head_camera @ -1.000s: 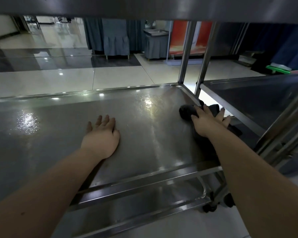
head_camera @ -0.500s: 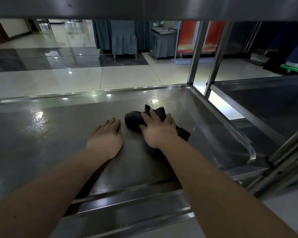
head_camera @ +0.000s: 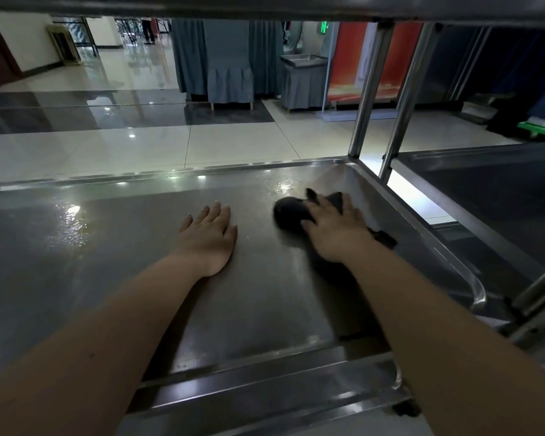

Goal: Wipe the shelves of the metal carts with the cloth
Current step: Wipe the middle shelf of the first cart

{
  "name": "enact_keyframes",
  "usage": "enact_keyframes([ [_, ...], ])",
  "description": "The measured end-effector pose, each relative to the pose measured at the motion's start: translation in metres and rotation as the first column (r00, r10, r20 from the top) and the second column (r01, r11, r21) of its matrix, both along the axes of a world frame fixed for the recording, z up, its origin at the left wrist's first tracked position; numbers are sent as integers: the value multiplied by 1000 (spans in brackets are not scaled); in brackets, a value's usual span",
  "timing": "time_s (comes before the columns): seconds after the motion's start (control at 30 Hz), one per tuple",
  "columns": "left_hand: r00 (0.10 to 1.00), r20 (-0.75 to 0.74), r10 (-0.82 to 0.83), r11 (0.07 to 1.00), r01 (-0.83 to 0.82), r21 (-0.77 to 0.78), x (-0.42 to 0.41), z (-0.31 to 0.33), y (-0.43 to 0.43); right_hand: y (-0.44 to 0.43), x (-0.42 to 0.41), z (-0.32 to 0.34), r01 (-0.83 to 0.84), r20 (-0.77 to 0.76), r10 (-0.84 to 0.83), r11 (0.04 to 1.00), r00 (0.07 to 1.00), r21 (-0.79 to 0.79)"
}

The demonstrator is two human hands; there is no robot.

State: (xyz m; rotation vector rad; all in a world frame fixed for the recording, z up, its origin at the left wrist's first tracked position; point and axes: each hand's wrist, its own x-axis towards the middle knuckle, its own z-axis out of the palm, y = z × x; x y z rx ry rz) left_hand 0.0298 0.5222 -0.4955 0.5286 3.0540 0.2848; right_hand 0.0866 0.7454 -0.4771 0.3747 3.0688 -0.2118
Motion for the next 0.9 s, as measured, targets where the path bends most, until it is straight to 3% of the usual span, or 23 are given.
enact_keyframes([
  [0.17, 1000, -3, -5, 1000, 5, 15, -1, -3, 0, 95, 3, -1, 270, -38, -271, 963, 962, -18],
  [0.33, 1000, -7, -12, 1000, 12, 26, 0, -5, 2, 110, -13, 1, 348, -44, -348, 937, 937, -5],
  [0.43, 1000, -10, -7, 1000, 7, 24, -1, -5, 2, 78, -38, 2, 290, -71, -290, 957, 954, -13],
  [0.7, 999, -42, 27, 999, -25, 43, -7, -9, 4, -91, -61, -5, -60, -90, 54, 996, 994, -62],
  [0.9, 1000, -12, 9, 999, -9, 39, -3, -6, 1, -73, -41, 9, -92, -83, 80, 983, 993, -158],
])
